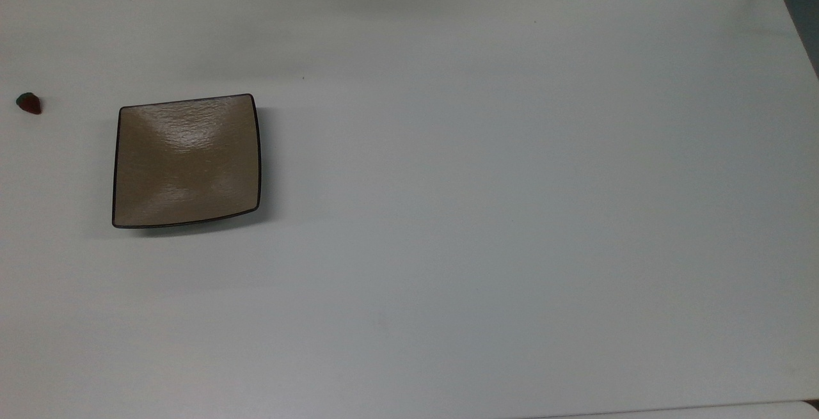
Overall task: Strawberries on a ceramic plate
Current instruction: 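Lower the gripper over the strawberry and close it around the berry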
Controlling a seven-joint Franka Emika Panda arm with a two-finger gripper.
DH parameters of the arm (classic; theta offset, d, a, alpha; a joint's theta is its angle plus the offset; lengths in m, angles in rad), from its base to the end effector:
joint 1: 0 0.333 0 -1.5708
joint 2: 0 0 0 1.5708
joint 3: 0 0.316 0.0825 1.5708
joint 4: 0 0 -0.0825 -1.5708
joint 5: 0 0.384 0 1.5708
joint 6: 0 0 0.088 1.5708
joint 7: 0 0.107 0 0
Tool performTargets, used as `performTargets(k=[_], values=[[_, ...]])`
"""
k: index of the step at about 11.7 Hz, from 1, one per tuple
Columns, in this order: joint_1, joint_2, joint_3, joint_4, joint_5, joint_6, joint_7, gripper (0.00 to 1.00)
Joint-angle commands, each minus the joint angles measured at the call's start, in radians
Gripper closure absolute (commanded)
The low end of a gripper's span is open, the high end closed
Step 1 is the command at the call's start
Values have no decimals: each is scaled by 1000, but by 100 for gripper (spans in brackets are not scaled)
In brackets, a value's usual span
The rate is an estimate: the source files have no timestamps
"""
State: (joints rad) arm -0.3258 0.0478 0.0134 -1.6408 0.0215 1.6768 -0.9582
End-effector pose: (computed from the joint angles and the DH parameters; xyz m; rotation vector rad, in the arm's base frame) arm 0.5480 -0.1750 0.5735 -2.9570 -0.9855 -0.0056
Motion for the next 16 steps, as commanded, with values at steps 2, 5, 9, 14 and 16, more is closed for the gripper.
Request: performTargets(k=[2, 5, 9, 14, 16], values=[[-88, 87, 11, -4, -32, 133, -22, 0], [-137, 168, 11, -4, -58, 245, -23, 0], [-185, 259, 10, -4, -63, 369, -24, 0], [-216, 357, -25, -5, -106, 527, -25, 0], [-246, 406, -30, -5, -107, 604, -25, 0]])
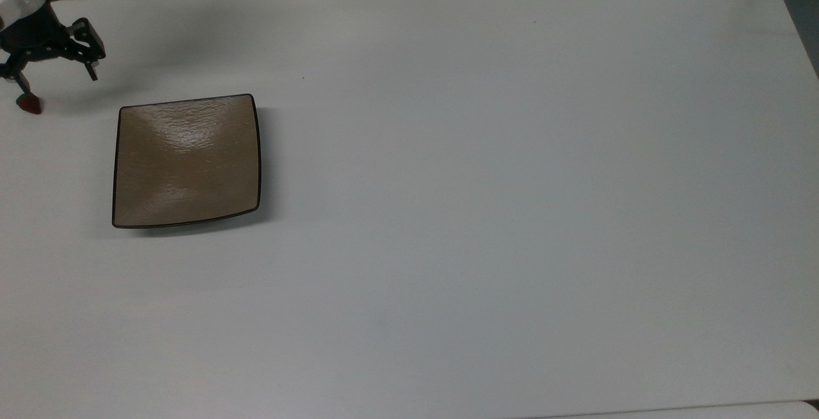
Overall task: Strawberries on a ceramic plate
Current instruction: 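Lower the gripper over the strawberry and close it around the berry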
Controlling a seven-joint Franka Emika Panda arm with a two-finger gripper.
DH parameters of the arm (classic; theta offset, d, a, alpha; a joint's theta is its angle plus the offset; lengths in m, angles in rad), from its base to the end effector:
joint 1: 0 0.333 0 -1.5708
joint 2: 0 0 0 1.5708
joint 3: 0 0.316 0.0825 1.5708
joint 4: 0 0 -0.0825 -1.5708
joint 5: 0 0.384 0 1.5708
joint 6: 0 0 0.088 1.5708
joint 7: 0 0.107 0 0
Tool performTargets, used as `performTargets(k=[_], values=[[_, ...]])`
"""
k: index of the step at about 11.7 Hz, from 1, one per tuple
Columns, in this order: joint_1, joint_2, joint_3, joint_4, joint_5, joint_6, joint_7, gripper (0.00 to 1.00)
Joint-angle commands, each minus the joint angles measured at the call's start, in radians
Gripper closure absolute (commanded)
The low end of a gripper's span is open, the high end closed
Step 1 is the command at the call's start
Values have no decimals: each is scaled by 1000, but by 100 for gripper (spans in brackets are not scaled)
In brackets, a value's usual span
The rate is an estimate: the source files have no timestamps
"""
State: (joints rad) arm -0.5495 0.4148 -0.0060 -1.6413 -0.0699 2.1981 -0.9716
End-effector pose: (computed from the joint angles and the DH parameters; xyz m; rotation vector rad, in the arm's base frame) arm 0.5795 -0.3620 0.3894 2.9207 0.6743 0.0898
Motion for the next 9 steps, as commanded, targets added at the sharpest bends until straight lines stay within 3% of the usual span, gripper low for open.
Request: performTargets(k=[1, 2, 9], values=[[-30, 62, -17, -5, -16, 122, -22, 0], [-30, 79, -40, -5, -16, 147, -39, 0], [-41, 150, -68, -5, -16, 242, -67, 0]])
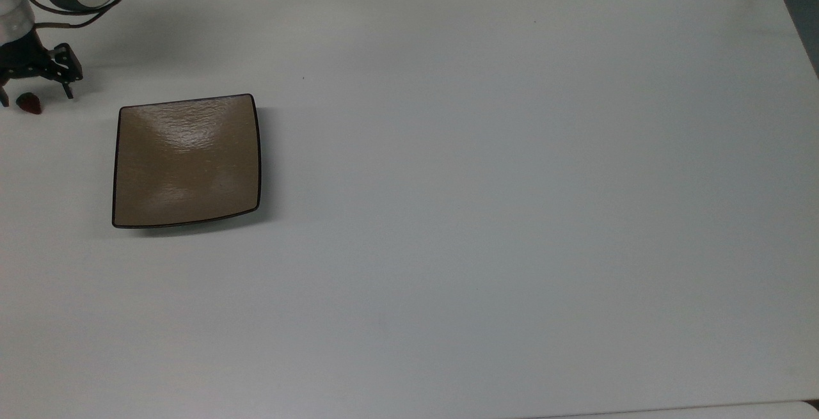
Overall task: Strawberries on a ceramic plate
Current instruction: 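Lift the held strawberry and carry it over the brown plate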
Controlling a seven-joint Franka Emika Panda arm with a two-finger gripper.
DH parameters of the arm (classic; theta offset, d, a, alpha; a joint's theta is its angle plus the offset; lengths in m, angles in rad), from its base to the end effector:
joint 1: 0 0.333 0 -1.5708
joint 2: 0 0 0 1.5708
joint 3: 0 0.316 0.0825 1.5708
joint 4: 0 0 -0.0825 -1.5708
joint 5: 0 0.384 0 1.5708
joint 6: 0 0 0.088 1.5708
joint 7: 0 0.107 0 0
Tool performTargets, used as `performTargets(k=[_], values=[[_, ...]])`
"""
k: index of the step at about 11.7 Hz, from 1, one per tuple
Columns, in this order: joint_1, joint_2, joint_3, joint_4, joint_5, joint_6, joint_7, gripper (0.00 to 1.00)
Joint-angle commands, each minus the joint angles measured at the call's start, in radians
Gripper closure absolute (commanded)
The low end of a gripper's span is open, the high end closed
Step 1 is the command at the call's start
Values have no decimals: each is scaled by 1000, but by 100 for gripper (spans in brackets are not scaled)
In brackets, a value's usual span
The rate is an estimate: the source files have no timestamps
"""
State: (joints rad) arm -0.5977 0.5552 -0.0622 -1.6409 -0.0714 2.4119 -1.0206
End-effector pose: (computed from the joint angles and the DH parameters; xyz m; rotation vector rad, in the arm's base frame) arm 0.5606 -0.4279 0.3151 2.8569 0.6114 0.1190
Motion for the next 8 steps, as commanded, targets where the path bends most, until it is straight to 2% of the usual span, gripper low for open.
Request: performTargets(k=[1, 3, 4, 5, 6, 7, 8], values=[[6, 15, -11, -5, -16, 29, -18, 4], [7, 23, -13, -5, -16, 29, -21, 21], [7, 22, -13, -4, -18, 29, -41, 36], [6, 22, -15, -4, -13, 27, -96, 58], [6, 20, -16, -4, -13, 26, -122, 77], [6, 17, -18, -4, -13, 20, -122, 85], [6, 9, -22, -4, -15, 13, -121, 85]])
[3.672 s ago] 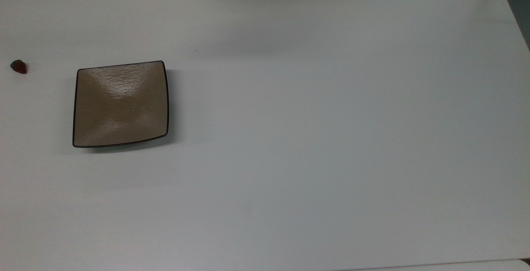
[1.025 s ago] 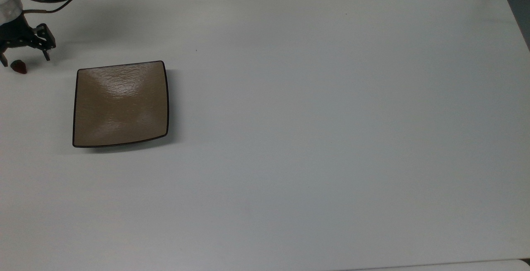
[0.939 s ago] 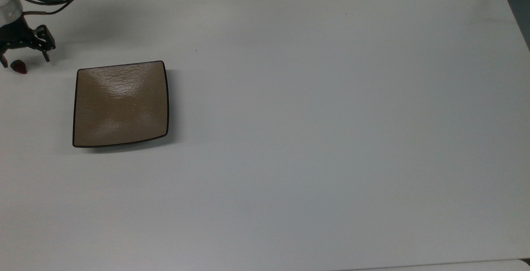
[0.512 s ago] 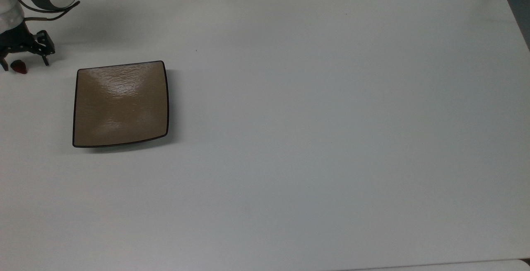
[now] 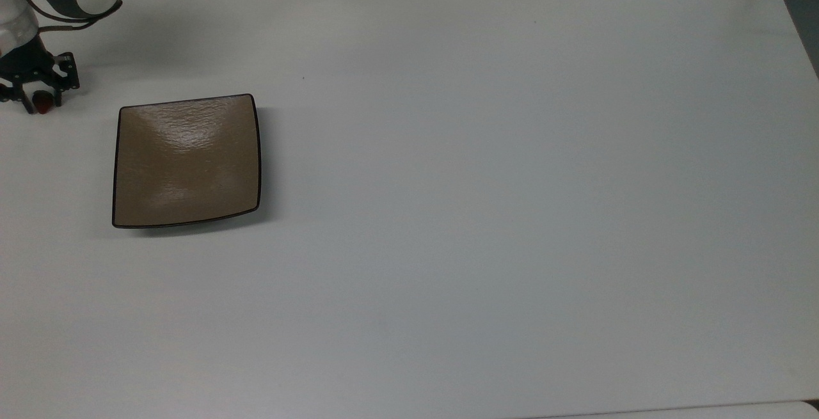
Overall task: Strawberries on a ceramic plate
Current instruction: 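Lift the held strawberry and carry it over the brown plate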
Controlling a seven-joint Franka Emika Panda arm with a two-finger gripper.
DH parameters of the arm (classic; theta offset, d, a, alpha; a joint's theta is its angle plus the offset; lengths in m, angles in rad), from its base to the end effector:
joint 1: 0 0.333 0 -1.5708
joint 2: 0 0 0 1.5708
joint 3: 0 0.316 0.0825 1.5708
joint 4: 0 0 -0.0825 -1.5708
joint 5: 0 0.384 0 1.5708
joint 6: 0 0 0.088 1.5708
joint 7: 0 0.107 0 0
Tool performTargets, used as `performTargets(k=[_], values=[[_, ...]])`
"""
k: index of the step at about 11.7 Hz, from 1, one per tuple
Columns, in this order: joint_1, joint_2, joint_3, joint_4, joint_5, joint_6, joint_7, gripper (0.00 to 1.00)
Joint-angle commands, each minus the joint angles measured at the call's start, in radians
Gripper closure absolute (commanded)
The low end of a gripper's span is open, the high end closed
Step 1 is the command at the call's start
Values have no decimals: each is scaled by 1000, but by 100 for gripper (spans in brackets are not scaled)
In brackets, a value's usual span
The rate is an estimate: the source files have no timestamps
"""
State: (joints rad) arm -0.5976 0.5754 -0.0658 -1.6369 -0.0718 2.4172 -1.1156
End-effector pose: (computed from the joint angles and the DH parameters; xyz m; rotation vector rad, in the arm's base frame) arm 0.5601 -0.4301 0.3034 2.8290 0.7455 0.0902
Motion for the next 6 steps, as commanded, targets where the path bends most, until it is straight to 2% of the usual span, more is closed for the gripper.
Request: performTargets(k=[1, 4, 5, 6], values=[[6, -26, -19, -7, -14, 5, -26, 85], [15, -75, -19, 6, -14, -105, -26, 92], [25, -101, -19, 8, -11, -157, -24, 97], [45, -127, -20, 8, -9, -214, -21, 97]])
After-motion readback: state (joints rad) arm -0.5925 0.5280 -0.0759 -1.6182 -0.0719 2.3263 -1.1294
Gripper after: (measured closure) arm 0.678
